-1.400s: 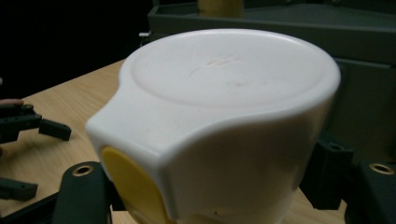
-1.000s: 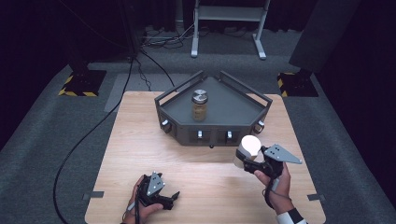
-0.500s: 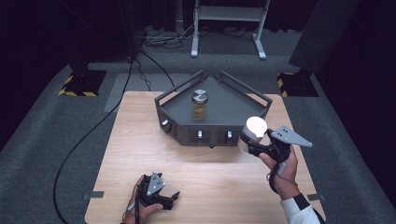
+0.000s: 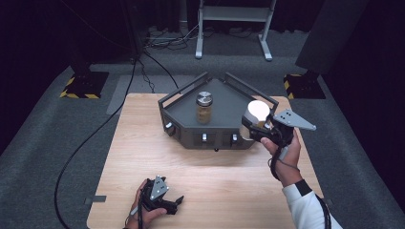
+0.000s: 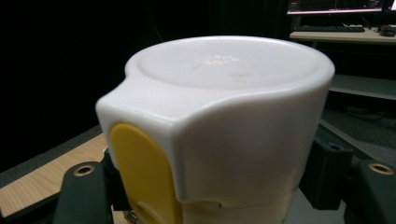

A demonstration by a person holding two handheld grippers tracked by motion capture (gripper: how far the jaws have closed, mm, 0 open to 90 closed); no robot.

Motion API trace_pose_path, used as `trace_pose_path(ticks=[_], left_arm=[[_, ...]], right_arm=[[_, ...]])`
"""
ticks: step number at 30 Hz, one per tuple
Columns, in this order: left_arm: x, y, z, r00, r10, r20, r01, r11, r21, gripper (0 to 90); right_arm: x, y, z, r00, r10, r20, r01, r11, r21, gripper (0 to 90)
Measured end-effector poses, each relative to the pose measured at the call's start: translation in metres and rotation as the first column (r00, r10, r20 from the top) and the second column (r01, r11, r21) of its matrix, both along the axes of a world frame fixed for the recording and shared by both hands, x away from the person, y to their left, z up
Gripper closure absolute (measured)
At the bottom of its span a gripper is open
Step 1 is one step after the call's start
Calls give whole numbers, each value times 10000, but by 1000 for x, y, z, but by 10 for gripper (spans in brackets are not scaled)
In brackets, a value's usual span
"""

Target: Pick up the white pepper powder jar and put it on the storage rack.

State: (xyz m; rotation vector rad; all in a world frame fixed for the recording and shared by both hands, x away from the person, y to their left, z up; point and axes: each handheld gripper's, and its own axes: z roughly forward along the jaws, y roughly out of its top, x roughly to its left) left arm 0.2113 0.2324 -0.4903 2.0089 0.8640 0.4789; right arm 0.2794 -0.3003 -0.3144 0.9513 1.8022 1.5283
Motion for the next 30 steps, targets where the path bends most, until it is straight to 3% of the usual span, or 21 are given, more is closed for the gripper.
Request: trace_pose_path(ticks=[9,30], left_arm=[[0,0,0,10000,-15,4,15,10000,-14,16],[0,0,0,10000,-24,16,24,10000,-27,16]], right_arm=[[21,7,8,9998,-78,-158,76,9999,-81,300],[71,20,0,9963,-794,-338,796,9968,42,301]])
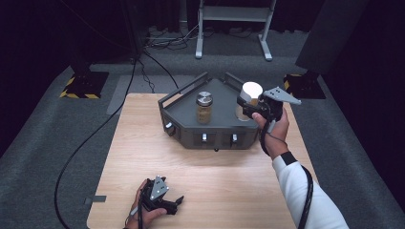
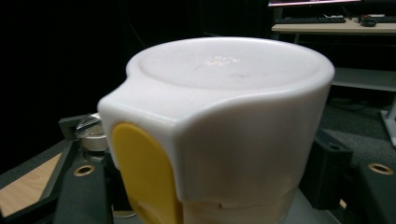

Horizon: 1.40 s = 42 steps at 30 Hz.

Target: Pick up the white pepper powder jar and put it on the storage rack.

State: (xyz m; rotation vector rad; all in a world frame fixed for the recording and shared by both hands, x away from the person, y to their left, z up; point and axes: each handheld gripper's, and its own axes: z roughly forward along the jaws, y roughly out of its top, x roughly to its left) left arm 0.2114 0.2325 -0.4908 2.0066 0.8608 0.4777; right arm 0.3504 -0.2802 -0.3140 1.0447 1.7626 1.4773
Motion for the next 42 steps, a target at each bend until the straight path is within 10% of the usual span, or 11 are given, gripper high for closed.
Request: trace_pose_path(ticks=[15,42], left_arm=[[0,0,0,10000,15,-25,-15,10000,7,15],[1,0,0,10000,-60,13,60,10000,1,16]], right_arm=[[30,7,-10,9990,-288,-335,290,9996,53,301],[35,13,-30,9958,-561,-720,507,9960,-736,301]])
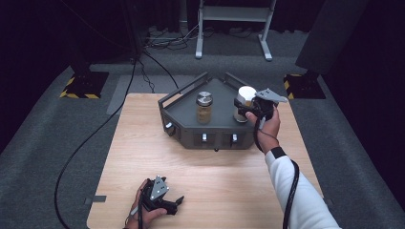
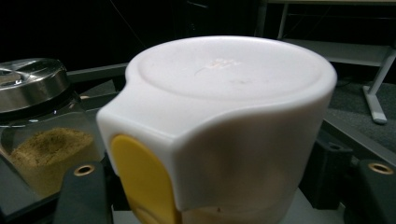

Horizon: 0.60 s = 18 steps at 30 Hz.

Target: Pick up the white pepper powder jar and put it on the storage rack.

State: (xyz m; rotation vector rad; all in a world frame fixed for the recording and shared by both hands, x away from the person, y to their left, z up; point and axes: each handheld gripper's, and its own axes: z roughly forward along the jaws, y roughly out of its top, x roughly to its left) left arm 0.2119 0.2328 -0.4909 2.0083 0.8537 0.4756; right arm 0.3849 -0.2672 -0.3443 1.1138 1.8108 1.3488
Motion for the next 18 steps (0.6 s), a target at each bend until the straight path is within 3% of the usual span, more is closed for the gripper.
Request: trace_pose_path(ticks=[9,18], left_arm=[[0,0,0,10000,-9,-3,9,10000,13,16],[0,0,0,10000,-10,-4,10,10000,17,16]], right_arm=[[-1,2,-2,9999,-42,106,43,9999,-130,298],[1,-5,-2,9993,360,119,-357,9990,-250,185]])
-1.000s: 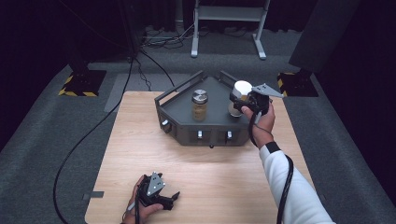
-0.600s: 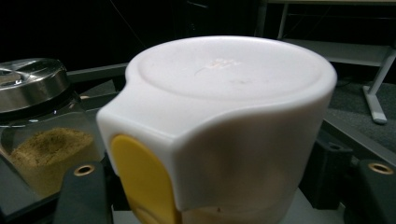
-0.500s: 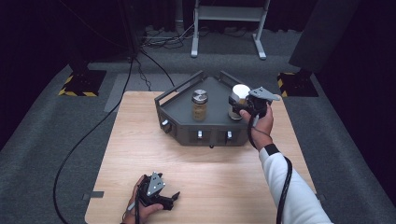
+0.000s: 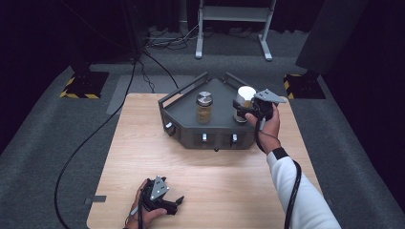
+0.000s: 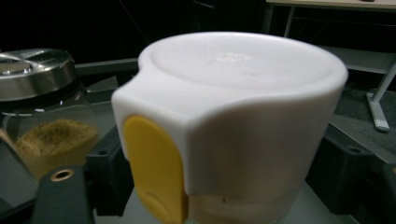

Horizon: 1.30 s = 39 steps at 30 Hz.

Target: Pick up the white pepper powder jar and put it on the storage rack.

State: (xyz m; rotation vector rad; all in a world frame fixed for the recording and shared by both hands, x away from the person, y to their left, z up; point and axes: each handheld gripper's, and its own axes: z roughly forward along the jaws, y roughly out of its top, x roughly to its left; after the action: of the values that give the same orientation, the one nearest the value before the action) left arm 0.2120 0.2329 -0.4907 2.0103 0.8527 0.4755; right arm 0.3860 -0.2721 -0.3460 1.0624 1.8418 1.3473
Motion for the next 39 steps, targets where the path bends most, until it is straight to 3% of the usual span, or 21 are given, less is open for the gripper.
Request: trace_pose_path(ticks=[5,12,16,21,23,26,39], left_arm=[[0,0,0,10000,-3,1,3,10000,6,16],[0,0,0,10000,1,1,-1,10000,1,16],[0,0,0,10000,-3,-3,3,10000,7,16],[0,0,0,10000,0,4,0,10000,7,16],[0,0,0,10000,-2,0,2,10000,3,16],[0,0,0,10000,-1,1,1,10000,1,16],[0,0,0,10000,-1,-1,1,10000,5,16]], right_arm=[[-4,-7,-2,9997,-85,231,81,9998,202,112],[-20,-16,11,9967,287,754,-256,9988,-417,66],[-28,-24,23,9965,360,752,-309,9972,-688,45],[-38,-35,33,9963,514,692,-468,9966,-674,24],[-46,-41,41,9977,516,444,-479,9955,-813,23],[-57,-46,45,9974,526,503,-465,9922,-1159,23],[-98,-75,36,9971,290,704,-225,9955,-926,23]])
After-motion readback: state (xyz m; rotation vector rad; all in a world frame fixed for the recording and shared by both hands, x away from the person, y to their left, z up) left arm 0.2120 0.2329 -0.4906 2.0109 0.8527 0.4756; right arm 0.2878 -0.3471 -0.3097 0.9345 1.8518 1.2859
